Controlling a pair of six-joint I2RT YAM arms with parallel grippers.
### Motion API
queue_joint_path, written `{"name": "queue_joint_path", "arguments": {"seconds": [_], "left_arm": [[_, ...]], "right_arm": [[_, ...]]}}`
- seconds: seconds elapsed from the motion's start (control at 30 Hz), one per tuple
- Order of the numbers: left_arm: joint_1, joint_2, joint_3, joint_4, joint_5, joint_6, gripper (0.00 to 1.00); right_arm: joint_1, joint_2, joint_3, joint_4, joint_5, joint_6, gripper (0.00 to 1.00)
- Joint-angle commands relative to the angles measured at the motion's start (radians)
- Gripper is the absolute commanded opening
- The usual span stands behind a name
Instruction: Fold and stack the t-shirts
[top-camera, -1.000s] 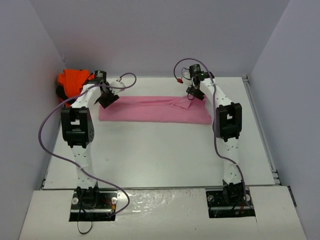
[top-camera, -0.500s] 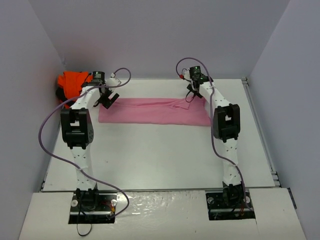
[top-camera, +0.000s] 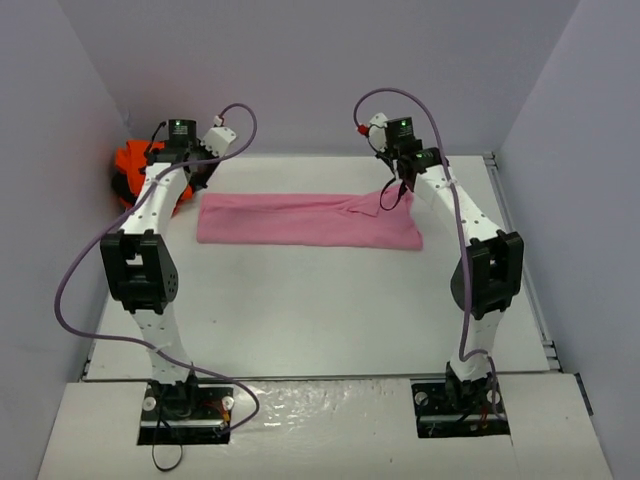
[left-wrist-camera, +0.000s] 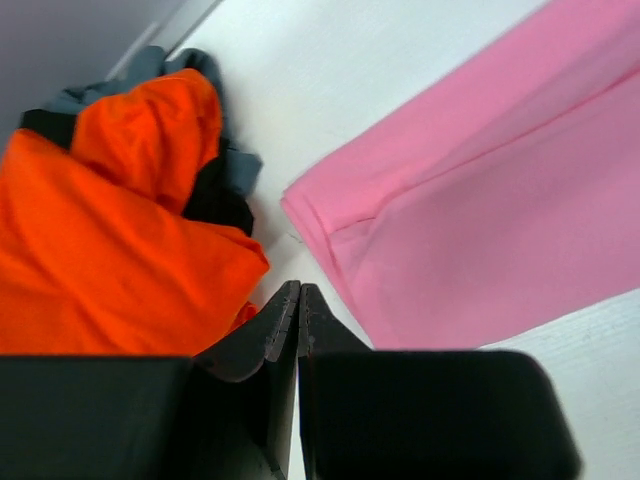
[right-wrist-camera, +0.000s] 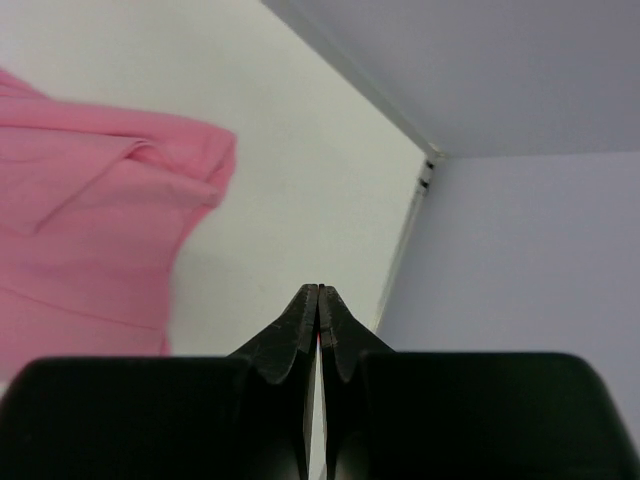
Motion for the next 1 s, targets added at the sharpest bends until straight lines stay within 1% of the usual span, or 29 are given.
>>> {"name": "queue_joint_path", "arguments": {"seconds": [0.0,0.1,0.2,0.3,0.5,0.6,0.77,0.83,0.97], "left_arm": [[-0.039,0.032,0.053,-0.071,0.078,0.044,0.0],[-0.055,0.047,0.04,-0.052,0.091,0.038,0.0],[-0.068,0.088,0.07,-0.064,0.104,0.033,0.0],[-0.08,0.132,0.094,-0.088,0.107,0.047,0.0],[-0.089,0.221,0.154,-0.149,0.113,0.086,0.0],[-0.089,0.265,0.2,-0.186,0.108,0.092,0.0],[-0.09,0.323,0.266,-0.232,0.072,0.117,0.0],[-0.088,0.356,0.287,-0.252,0.067,0.131,0.0],[-0.089,0.38,0.318,-0.26,0.051,0.151,0.0]], "right_arm": [[0.04,0.06,-0.044,-0.066,-0.1,0.1,0.0],[0.059,0.093,-0.037,-0.074,-0.139,0.132,0.0],[0.062,0.134,-0.009,-0.085,-0.17,0.153,0.0],[0.06,0.184,0.015,-0.1,-0.176,0.159,0.0],[0.057,0.216,0.013,-0.112,-0.182,0.153,0.0],[0.06,0.241,0.021,-0.141,-0.212,0.16,0.0],[0.075,0.258,0.015,-0.213,-0.225,0.164,0.0],[0.076,0.25,0.007,-0.253,-0.251,0.168,0.0],[0.081,0.215,-0.025,-0.262,-0.274,0.158,0.0]]}}
